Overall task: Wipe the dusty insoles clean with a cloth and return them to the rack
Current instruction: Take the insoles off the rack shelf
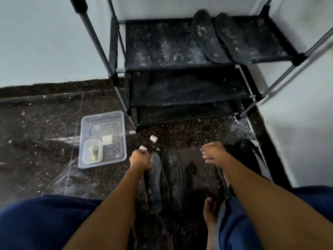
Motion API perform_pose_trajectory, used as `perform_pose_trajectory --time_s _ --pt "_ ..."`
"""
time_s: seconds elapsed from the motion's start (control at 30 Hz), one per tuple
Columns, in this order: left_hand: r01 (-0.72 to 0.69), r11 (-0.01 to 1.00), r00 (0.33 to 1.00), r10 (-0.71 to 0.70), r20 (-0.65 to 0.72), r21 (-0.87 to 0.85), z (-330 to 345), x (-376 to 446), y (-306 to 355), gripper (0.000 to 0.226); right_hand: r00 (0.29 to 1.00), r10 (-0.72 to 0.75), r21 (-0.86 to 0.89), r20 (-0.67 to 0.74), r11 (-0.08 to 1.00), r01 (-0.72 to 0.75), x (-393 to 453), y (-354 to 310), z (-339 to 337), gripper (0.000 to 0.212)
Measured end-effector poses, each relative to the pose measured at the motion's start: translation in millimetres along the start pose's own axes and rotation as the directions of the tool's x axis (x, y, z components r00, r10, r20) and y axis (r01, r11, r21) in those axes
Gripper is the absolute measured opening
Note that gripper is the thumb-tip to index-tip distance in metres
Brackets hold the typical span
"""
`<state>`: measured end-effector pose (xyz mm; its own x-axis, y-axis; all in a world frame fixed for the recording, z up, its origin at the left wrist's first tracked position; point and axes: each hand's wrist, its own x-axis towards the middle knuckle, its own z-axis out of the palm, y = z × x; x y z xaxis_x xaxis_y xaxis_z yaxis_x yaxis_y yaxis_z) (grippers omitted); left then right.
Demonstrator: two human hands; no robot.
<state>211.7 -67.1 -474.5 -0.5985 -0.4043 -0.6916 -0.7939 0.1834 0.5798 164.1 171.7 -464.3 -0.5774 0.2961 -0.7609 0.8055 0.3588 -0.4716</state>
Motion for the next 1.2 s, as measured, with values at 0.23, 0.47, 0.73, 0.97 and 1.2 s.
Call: perform_pose_trajectory --time_s 0.23,0.47,0.73,0.97,1.2 --pt "-0.493 0.864 0.869 0.485 -0.096 -0.096 -10 -56 146 0.009 0.873 -0.348 0.19 -0.341 0.884 0.427 -46 -101 -93 0.024" --pt "-0.628 0.769 0.775 0.632 -0.01 -0.122 21 -67 254 0.011 0.709 -0.471 0.057 -0.524 0.812 0.581 -53 -176 -157 0.022" --pt "-0.642 0.761 0.753 0.648 -0.114 0.091 67 -30 322 0.034 0.717 -0.516 -0.096 -0.468 0.837 0.539 -1 -214 -172 0.025" --pt "-0.462 0.887 0.887 0.462 -0.014 -0.015 76 -22 352 0.028 0.822 -0.423 -0.123 -0.381 0.905 0.408 17 -236 -174 0.027" --pt "-0.278 0.923 0.92 0.336 0.202 -0.267 71 -23 348 0.013 0.915 -0.343 0.25 -0.214 0.886 0.391 6 -239 -178 0.009"
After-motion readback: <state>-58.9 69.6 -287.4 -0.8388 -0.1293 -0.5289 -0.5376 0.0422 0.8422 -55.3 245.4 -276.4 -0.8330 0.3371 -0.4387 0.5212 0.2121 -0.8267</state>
